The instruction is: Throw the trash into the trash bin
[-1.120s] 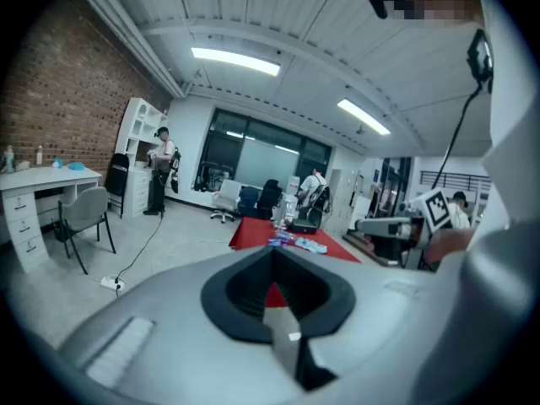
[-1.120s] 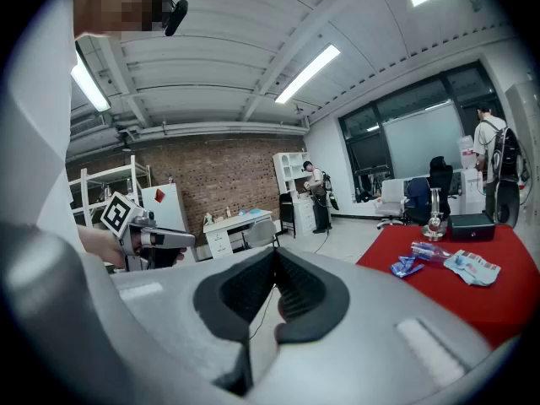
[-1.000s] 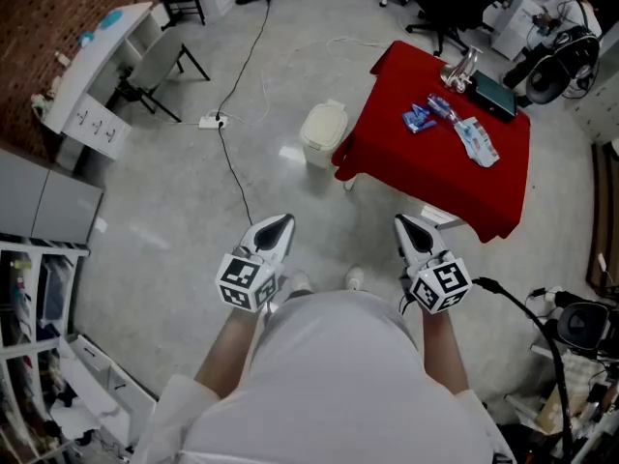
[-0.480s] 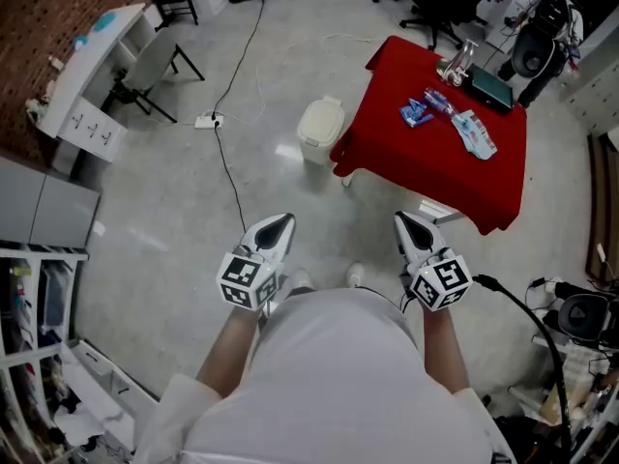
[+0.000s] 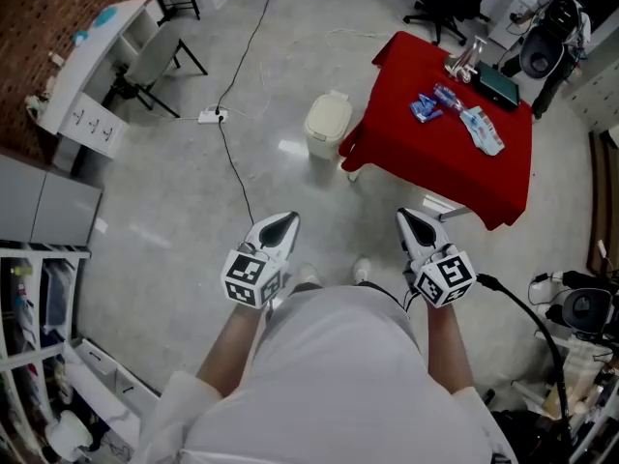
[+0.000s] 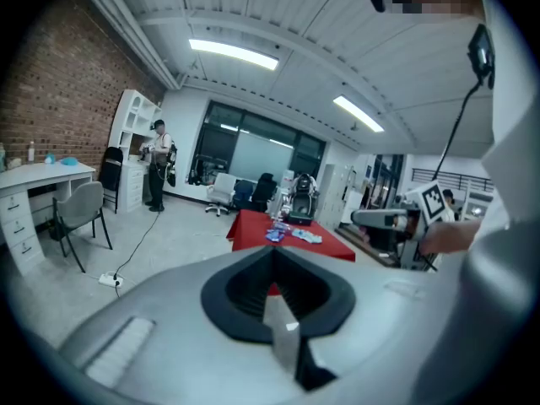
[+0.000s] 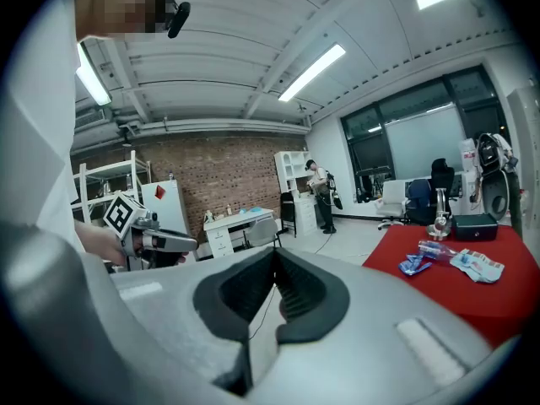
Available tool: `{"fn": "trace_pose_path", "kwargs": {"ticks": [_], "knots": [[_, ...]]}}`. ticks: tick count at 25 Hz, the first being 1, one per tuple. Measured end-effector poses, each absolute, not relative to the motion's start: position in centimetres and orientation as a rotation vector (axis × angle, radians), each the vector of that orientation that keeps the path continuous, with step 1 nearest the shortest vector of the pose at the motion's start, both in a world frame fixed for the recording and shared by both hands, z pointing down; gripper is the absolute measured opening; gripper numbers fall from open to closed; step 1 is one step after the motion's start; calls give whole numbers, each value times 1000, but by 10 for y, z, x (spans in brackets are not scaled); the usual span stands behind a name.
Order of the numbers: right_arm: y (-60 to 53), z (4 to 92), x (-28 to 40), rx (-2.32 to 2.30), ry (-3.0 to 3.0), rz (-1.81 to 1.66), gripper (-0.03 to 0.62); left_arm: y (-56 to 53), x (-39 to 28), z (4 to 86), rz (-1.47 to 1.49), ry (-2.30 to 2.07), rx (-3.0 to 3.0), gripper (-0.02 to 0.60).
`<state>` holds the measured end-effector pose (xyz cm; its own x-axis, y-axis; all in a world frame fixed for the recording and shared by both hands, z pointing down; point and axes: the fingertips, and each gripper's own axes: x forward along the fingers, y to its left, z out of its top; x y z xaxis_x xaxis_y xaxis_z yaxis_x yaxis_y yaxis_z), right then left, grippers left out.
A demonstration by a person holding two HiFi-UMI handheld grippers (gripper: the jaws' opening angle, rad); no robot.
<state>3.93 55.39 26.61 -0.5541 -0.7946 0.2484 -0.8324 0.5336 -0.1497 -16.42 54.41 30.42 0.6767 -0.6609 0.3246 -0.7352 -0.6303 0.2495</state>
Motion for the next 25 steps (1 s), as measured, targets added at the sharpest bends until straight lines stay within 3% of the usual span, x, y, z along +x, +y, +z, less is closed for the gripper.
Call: {"fn": "trace_pose_path", "kwargs": {"ticks": [25], "knots": [[477,287,-2,1380,-2605,426,0,490,-204,318,333,-1117,2509,3]]}}
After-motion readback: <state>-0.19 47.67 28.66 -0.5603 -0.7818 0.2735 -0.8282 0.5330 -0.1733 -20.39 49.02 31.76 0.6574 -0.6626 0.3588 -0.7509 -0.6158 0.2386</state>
